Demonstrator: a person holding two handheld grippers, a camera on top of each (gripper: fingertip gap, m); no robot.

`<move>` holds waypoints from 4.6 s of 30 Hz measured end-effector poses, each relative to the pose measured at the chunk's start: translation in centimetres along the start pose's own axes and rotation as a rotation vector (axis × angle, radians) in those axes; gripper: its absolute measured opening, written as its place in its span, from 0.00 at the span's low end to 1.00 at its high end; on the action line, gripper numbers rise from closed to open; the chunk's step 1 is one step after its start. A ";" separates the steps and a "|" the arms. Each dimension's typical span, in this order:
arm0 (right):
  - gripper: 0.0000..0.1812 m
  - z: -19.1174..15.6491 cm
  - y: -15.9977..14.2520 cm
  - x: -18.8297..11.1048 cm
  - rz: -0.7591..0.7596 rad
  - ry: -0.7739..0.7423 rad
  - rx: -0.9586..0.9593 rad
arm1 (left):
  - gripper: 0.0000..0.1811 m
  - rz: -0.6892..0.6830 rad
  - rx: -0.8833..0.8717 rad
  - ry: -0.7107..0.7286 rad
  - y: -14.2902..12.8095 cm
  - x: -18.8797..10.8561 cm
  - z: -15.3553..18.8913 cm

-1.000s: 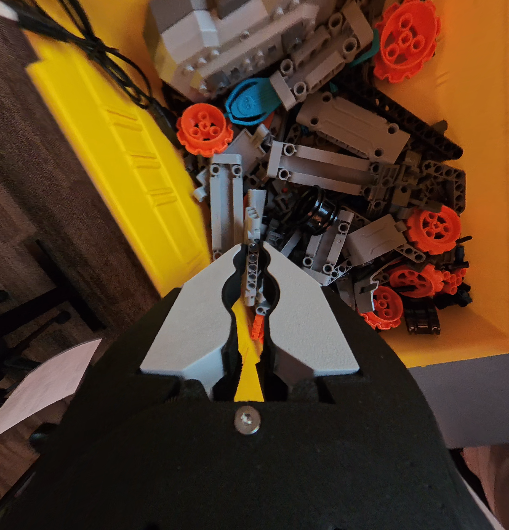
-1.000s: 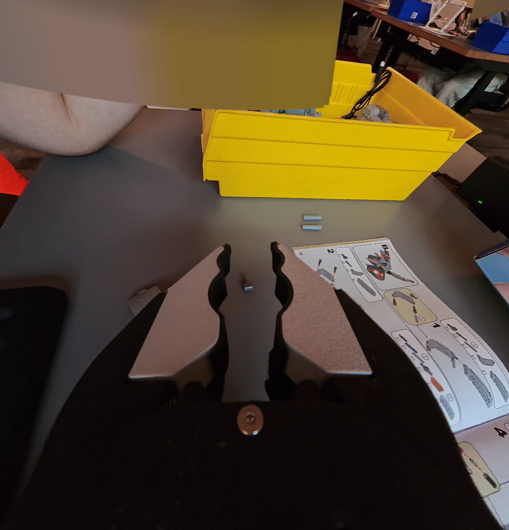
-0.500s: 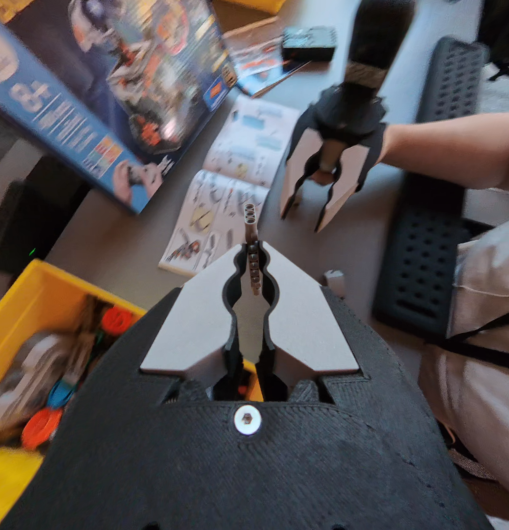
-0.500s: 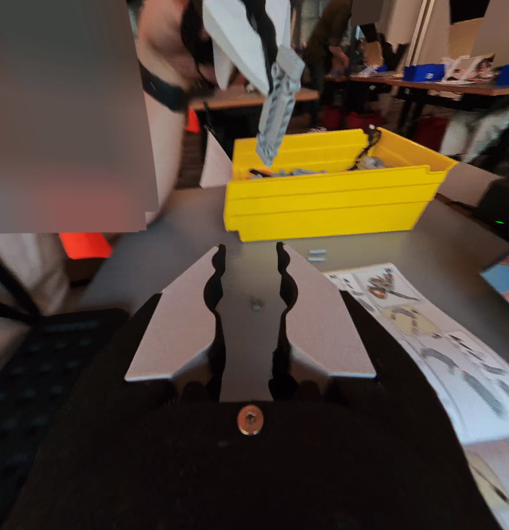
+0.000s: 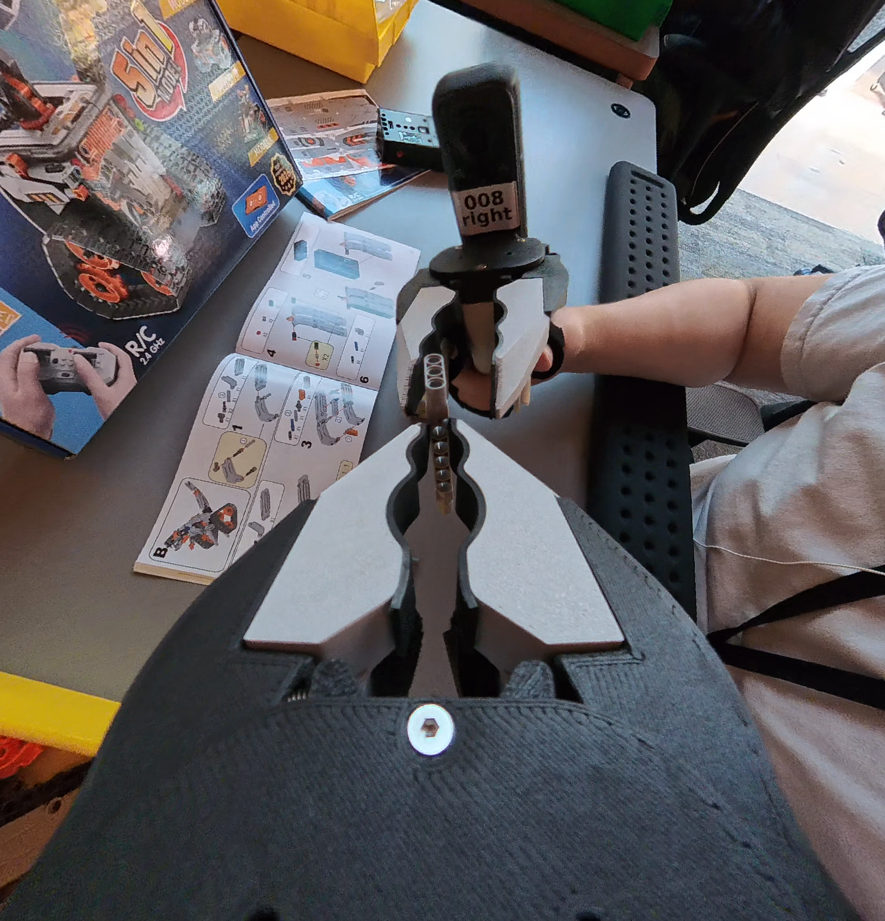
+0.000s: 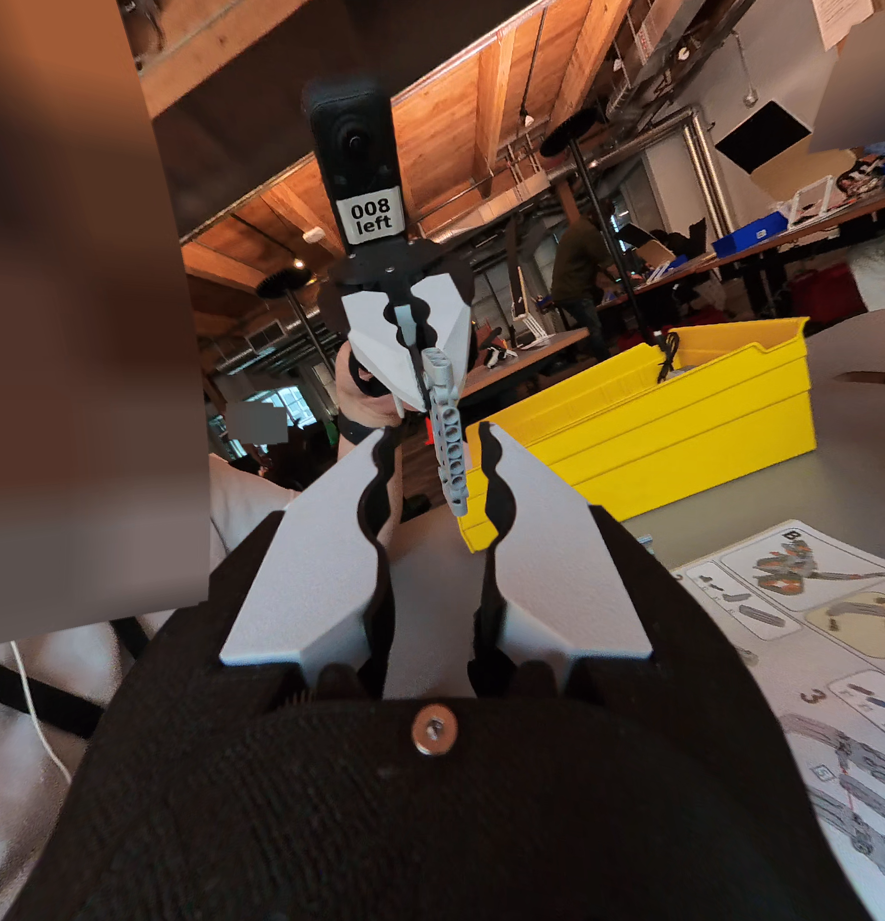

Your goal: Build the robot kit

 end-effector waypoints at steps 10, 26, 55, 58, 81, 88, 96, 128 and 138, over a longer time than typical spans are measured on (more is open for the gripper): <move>0.03 -0.9 1.1 -1.2 -0.215 -0.241 -0.422 | 0.22 0.043 -0.005 0.005 0.5 0.0 -0.5; 0.04 -1.4 -9.9 0.4 -1.177 -0.249 -1.396 | 0.23 0.279 -0.109 0.268 0.8 -9.7 -1.5; 0.19 0.7 -7.6 -1.5 -1.084 -0.127 -0.744 | 0.22 0.202 -0.090 0.238 0.6 -8.8 -0.8; 0.20 1.5 -7.7 -0.7 -1.196 -0.101 -0.664 | 0.22 0.188 -0.087 0.232 0.6 -8.4 -0.7; 0.13 4.3 -6.5 -1.0 -1.308 -0.054 -0.053 | 0.23 0.126 -0.070 0.207 0.3 -7.8 0.0; 0.13 4.6 -6.6 -0.9 -1.278 -0.050 -0.003 | 0.23 0.136 -0.073 0.214 0.2 -8.3 0.0; 0.13 4.7 -6.3 -0.9 -1.231 -0.043 0.066 | 0.23 0.133 -0.066 0.211 0.2 -8.4 0.2; 0.13 3.9 -7.3 -0.7 -1.211 -0.028 -0.098 | 0.22 0.250 -0.078 0.178 0.2 -11.6 0.6; 0.14 3.3 -7.4 -0.9 -1.207 -0.042 -0.246 | 0.23 0.285 -0.094 0.217 -0.1 -13.1 0.4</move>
Point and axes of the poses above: each gripper's, where its closed fingertips meet, x out along the fingers, y out of its top, z = x × y across the jaws, the point moved 8 cm from there along -x, back along the fingers
